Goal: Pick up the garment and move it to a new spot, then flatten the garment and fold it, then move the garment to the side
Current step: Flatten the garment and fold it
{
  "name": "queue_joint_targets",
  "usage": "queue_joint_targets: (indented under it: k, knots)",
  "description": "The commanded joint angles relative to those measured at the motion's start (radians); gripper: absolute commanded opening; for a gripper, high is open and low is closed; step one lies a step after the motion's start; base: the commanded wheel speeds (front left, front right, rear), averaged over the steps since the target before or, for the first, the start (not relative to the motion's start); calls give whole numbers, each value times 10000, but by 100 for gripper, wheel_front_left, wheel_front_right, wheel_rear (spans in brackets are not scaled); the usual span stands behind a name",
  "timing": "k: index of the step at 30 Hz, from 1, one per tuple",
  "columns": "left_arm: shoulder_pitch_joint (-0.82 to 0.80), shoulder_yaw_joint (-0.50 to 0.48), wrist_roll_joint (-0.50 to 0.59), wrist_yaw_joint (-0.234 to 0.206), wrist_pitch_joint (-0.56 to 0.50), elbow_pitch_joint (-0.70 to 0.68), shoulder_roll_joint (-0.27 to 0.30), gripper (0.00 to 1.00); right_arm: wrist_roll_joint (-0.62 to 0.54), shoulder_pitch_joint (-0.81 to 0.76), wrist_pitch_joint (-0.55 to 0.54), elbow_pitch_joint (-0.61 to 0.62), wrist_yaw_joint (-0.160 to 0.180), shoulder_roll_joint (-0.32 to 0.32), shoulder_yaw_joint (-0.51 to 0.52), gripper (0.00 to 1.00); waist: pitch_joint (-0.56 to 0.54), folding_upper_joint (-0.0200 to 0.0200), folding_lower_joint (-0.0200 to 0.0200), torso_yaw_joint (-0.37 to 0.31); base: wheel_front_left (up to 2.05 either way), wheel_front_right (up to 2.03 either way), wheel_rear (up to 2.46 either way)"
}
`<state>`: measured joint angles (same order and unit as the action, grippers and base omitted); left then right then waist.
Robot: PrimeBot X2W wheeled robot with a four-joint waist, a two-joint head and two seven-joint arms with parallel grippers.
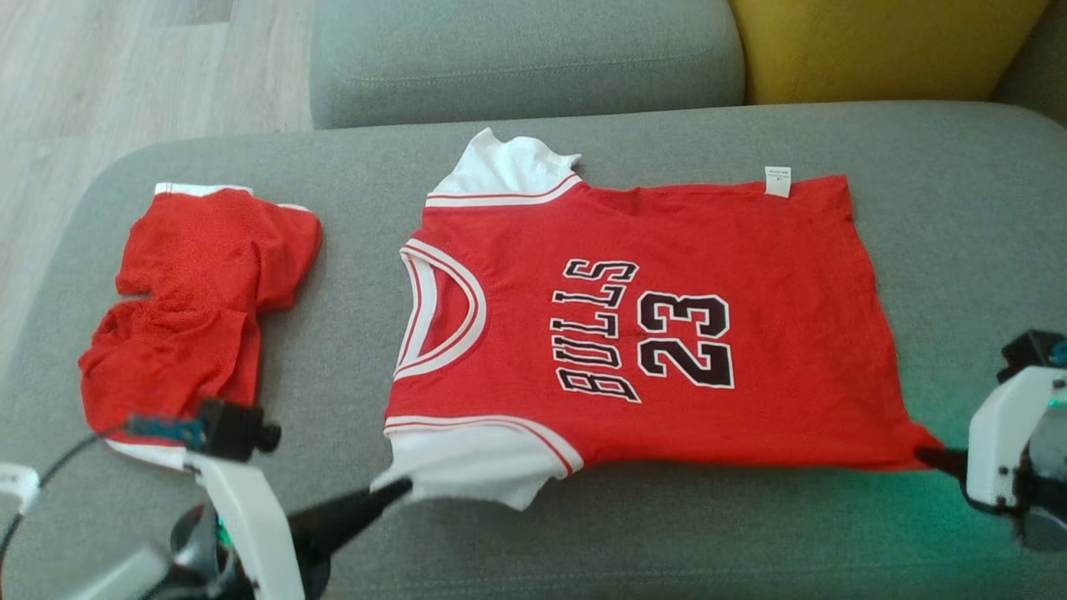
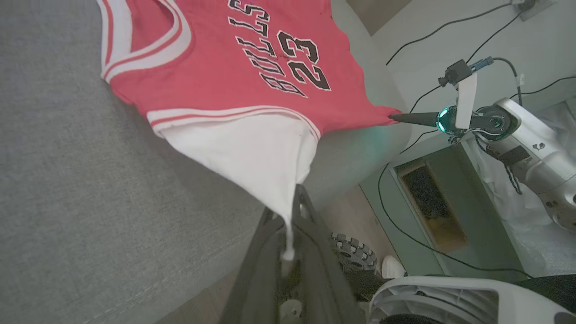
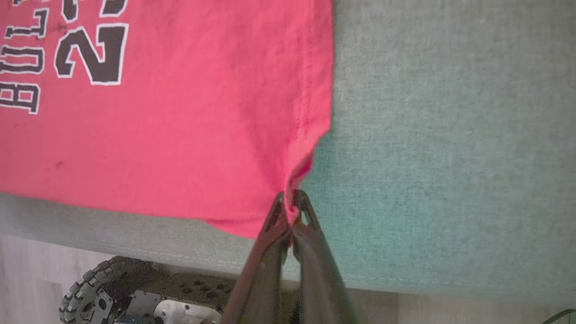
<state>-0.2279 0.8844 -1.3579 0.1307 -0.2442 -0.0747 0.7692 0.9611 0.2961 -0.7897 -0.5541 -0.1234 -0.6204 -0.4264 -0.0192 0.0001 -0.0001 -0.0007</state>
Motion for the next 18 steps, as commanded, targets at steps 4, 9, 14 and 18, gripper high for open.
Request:
queue_joint_targets:
  k: [4, 9, 14, 18]
  knots:
    - [-1380, -729, 11, 0, -47, -131, 385, 0, -414, 702, -150, 305, -73, -42, 466, 0, 260, -1, 1, -49, 0, 0, 0]
    - [-2165, -764, -29, 0, -375, -43, 210, 0, -937, 1294, -283, 290, -73, 282, 859, 0, 744, -1, 1, -103, 0, 0, 0]
    - [-2960, -763, -5, 0, -639, 417, -37, 0, -1446, 1993, 3, 166, -73, 734, 1277, 0, 1274, -1, 1, -194, 0, 0, 0]
    - [-3592, -729, 10, 0, -759, 1031, -379, 0, -1870, 2442, 123, -31, -73, 1004, 1343, 0, 1638, -1, 1, -254, 0, 0, 0]
